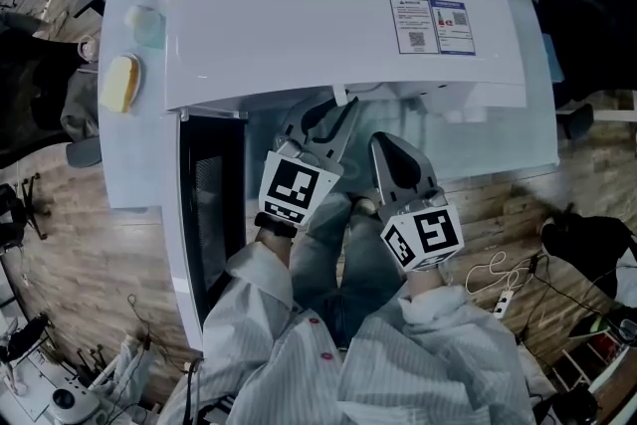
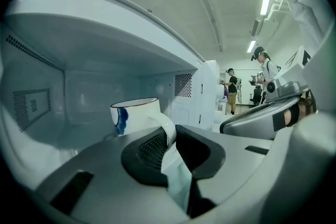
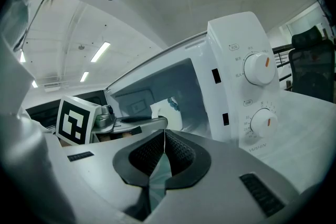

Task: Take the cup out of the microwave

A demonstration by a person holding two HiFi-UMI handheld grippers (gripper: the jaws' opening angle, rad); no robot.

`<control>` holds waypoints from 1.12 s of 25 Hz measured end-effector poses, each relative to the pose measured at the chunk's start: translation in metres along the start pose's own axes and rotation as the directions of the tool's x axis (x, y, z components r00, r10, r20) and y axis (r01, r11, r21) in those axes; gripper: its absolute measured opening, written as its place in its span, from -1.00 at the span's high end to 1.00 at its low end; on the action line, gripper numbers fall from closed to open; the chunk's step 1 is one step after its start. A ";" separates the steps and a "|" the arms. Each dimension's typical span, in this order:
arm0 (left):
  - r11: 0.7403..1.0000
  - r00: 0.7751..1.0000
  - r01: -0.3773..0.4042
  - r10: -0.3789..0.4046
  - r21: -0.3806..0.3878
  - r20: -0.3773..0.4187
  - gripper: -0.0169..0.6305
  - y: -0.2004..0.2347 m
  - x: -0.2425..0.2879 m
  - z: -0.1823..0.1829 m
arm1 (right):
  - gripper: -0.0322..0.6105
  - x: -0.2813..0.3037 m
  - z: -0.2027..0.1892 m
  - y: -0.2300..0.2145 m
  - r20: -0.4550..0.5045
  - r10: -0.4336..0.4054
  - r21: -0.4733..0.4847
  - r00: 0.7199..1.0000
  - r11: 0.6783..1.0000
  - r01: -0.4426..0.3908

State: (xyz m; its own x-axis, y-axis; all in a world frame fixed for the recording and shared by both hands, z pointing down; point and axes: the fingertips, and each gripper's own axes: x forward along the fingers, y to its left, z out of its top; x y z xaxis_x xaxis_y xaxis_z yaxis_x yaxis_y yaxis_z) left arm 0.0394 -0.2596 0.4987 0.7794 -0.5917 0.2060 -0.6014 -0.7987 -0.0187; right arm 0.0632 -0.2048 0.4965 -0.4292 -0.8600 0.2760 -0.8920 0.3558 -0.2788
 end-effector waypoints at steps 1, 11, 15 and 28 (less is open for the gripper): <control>1.000 1.000 0.003 -0.003 0.001 -0.001 0.77 -0.001 0.000 0.000 | 0.79 0.000 0.000 0.001 0.001 0.002 -0.001 1.000 1.000 -0.002; 0.999 0.999 0.032 -0.032 0.000 0.017 0.79 -0.014 -0.005 0.011 | 0.79 -0.005 0.010 0.004 0.014 0.006 -0.012 1.000 1.000 -0.006; 0.999 0.999 0.030 -0.029 -0.026 0.019 0.80 -0.017 -0.009 0.013 | 0.79 -0.010 0.015 0.006 0.019 0.012 -0.019 1.000 1.000 -0.012; 0.998 1.000 0.000 0.002 -0.069 0.028 0.80 -0.045 -0.031 0.023 | 0.79 -0.036 0.026 0.016 0.032 0.060 -0.030 0.998 0.998 -0.059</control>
State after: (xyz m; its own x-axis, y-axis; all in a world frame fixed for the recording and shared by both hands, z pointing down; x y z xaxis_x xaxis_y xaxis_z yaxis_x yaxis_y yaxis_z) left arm 0.0463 -0.2076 0.4706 0.7830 -0.5959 0.1785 -0.6119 -0.7894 0.0487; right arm 0.0678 -0.1776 0.4579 -0.4771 -0.8485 0.2288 -0.8690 0.4167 -0.2668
